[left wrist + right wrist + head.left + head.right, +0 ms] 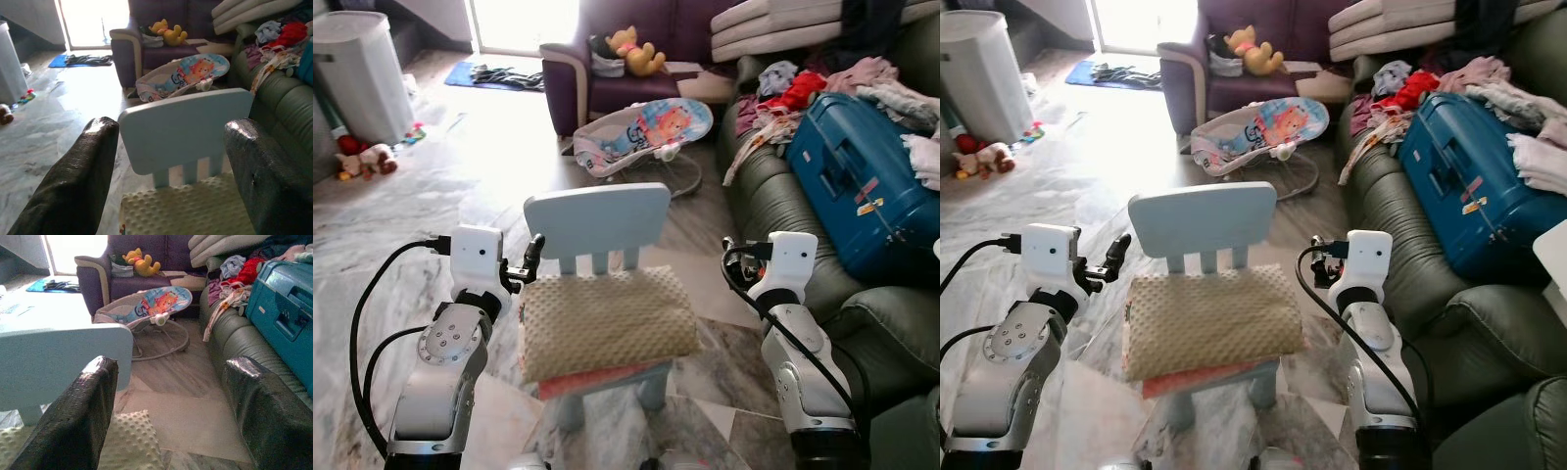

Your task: Move the pillow to the sofa

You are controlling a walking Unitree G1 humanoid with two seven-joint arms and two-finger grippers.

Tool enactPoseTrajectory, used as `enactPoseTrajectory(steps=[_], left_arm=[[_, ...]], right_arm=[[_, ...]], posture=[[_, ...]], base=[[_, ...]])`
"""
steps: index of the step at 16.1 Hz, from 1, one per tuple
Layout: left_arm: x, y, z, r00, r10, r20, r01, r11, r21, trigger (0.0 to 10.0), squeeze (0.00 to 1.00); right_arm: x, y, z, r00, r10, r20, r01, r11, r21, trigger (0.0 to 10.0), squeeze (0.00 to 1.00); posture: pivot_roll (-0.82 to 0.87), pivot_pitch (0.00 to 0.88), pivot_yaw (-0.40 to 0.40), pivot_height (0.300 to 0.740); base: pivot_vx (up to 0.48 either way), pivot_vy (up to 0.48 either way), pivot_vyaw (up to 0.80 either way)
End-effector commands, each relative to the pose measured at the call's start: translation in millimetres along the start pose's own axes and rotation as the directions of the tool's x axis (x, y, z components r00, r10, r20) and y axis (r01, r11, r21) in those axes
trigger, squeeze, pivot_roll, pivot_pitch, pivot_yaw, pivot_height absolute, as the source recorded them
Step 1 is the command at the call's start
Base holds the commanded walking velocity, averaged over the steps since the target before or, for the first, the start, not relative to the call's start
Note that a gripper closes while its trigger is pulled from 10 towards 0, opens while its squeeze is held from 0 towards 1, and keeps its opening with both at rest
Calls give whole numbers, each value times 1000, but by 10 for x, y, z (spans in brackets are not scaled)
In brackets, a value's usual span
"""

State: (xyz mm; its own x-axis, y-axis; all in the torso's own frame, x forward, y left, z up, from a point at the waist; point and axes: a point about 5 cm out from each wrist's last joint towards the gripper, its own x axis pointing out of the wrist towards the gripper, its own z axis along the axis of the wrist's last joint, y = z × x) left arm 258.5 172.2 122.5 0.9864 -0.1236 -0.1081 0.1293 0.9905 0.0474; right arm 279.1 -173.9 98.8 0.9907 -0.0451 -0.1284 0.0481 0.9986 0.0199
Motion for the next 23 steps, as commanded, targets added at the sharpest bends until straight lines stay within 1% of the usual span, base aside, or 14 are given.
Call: enactPoseTrajectory(steps=[1,2,6,11,23], left_arm=[[-5,-7,35,1000,-5,12,5,1000,3,10000,0],[-6,-9,34,1000,-7,12,7,1000,3,10000,0],[-6,-8,33,1000,-8,13,8,1000,0,10000,0],[-8,-2,34,1000,-6,17,6,1000,-8,10000,0],[-4,-7,26,1000,-6,14,6,1000,-9,10000,0]], right_arm=[[10,-33,-3,1000,-10,-9,10,1000,-7,10000,0],[8,-37,-4,1000,-11,-7,11,1000,-7,10000,0],[7,-33,-7,1000,-12,-7,12,1000,-8,10000,0],[11,-21,-17,1000,-3,-13,3,1000,-14,10000,0],[5,-14,-32,1000,6,-23,-6,1000,-19,10000,0]], posture=[[19,0,-74,740],[19,0,-74,740],[18,0,-73,740],[18,0,-74,740],[14,0,-74,740]], base=[[0,0,-800],[0,0,-800],[0,0,0],[266,0,0],[353,0,0]])
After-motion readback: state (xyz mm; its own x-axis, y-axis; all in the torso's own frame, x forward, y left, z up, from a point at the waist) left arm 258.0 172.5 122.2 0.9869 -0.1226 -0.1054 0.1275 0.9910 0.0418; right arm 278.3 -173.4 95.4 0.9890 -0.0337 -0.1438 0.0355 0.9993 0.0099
